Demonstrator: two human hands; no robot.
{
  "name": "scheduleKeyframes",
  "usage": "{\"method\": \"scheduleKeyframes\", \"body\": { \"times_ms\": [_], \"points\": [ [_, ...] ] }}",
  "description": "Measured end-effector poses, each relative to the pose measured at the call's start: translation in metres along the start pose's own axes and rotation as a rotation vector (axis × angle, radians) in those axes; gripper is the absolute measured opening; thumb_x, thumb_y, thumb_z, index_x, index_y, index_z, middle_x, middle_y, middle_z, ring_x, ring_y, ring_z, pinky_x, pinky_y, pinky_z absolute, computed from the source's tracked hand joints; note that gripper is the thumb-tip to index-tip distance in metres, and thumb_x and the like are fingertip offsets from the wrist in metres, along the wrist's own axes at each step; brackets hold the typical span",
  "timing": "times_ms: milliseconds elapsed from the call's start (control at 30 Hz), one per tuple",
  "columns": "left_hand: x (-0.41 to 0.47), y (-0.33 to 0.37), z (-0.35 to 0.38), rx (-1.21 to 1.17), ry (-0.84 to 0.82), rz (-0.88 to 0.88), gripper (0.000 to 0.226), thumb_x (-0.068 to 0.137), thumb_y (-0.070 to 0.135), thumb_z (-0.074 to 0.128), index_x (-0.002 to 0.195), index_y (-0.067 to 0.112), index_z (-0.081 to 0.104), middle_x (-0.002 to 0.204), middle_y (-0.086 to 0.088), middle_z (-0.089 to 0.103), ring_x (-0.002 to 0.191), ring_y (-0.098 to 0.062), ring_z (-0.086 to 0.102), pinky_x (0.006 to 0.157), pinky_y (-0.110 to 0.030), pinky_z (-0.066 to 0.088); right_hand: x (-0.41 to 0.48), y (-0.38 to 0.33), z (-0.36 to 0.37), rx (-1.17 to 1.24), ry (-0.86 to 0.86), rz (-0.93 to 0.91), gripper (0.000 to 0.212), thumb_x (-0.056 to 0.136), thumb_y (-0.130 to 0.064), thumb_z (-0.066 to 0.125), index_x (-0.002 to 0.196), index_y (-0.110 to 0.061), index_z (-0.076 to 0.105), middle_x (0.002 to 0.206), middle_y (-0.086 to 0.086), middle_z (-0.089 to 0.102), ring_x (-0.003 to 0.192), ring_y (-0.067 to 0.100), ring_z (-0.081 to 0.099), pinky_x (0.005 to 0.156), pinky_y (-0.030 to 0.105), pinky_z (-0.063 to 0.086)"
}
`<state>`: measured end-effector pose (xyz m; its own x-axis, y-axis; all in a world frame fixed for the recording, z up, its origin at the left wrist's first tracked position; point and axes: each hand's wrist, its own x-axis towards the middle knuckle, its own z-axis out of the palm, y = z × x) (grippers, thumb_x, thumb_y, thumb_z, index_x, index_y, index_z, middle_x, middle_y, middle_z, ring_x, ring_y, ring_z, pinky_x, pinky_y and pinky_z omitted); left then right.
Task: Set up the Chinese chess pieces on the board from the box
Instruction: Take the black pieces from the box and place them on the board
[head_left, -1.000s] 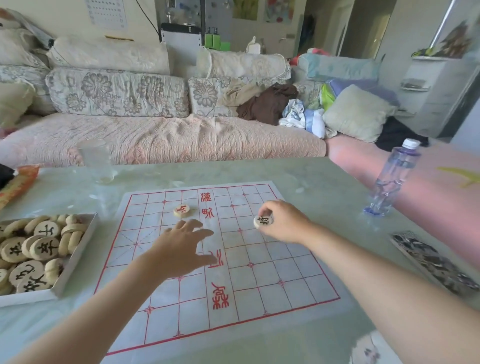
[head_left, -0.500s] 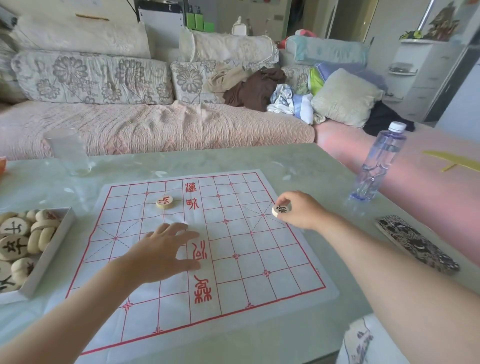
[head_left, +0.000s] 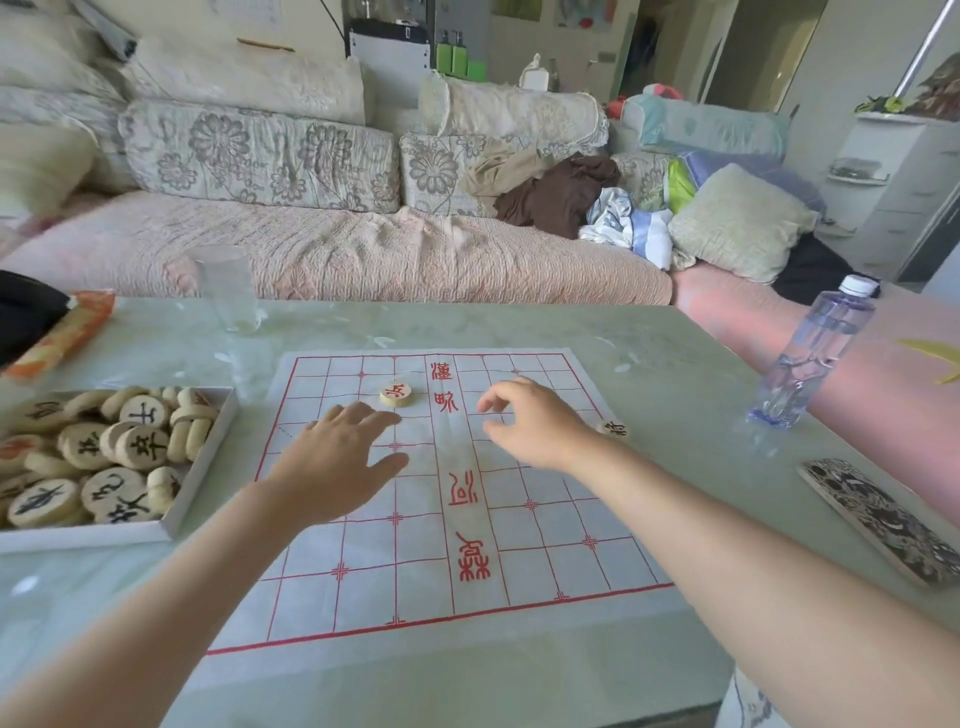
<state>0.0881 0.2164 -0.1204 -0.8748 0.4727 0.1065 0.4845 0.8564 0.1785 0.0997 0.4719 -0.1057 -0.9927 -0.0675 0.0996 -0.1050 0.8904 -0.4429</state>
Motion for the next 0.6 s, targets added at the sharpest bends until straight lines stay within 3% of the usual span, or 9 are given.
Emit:
{"method": "scheduleKeyframes", "body": {
  "times_ms": [200, 367, 500, 600],
  "points": [
    [-0.027, -0.074, -0.024, -0.04, 0.087, -0.191, 0.043, 0.09, 0.044, 0.054, 0.131, 0.031, 0.051, 0.123, 0.003, 0.055, 0.119, -0.02, 0.049, 0.095, -0.039, 0.045, 0.033, -0.095, 0.046, 0.022, -0.081, -0.152, 0.024, 0.09, -0.02, 0.06, 0.113, -0.023, 0.065, 0.11, -0.005, 0.062, 0.104, 0.014, 0.056, 0.091, 0.03, 0.045],
    [-0.054, -0.145, -0.05, -0.142, 0.203, -0.393, 0.036, 0.085, 0.026, 0.052, 0.12, 0.032, 0.06, 0.113, 0.002, 0.059, 0.108, -0.022, 0.052, 0.089, -0.038, 0.048, 0.062, -0.173, 0.085, 0.044, -0.151, -0.244, 0.026, 0.091, -0.021, 0.06, 0.116, -0.023, 0.065, 0.11, -0.006, 0.064, 0.105, 0.015, 0.056, 0.085, 0.028, 0.042],
    [-0.075, -0.185, -0.055, -0.139, 0.214, -0.452, 0.03, 0.087, 0.018, 0.054, 0.114, 0.028, 0.063, 0.133, 0.003, 0.053, 0.116, -0.022, 0.052, 0.092, -0.039, 0.049, 0.08, -0.227, 0.116, 0.045, -0.189, -0.308, 0.03, 0.089, -0.023, 0.06, 0.119, -0.026, 0.064, 0.113, -0.005, 0.063, 0.105, 0.017, 0.058, 0.091, 0.033, 0.048],
    [-0.083, -0.197, -0.056, -0.112, 0.207, -0.453, 0.041, 0.085, 0.011, 0.054, 0.122, 0.028, 0.063, 0.141, 0.005, 0.047, 0.126, -0.022, 0.046, 0.097, -0.038, 0.046, 0.091, -0.254, 0.138, -0.002, -0.222, -0.357, 0.034, 0.086, -0.024, 0.062, 0.12, -0.03, 0.062, 0.115, -0.005, 0.056, 0.107, 0.018, 0.057, 0.089, 0.035, 0.049]
  ]
}}
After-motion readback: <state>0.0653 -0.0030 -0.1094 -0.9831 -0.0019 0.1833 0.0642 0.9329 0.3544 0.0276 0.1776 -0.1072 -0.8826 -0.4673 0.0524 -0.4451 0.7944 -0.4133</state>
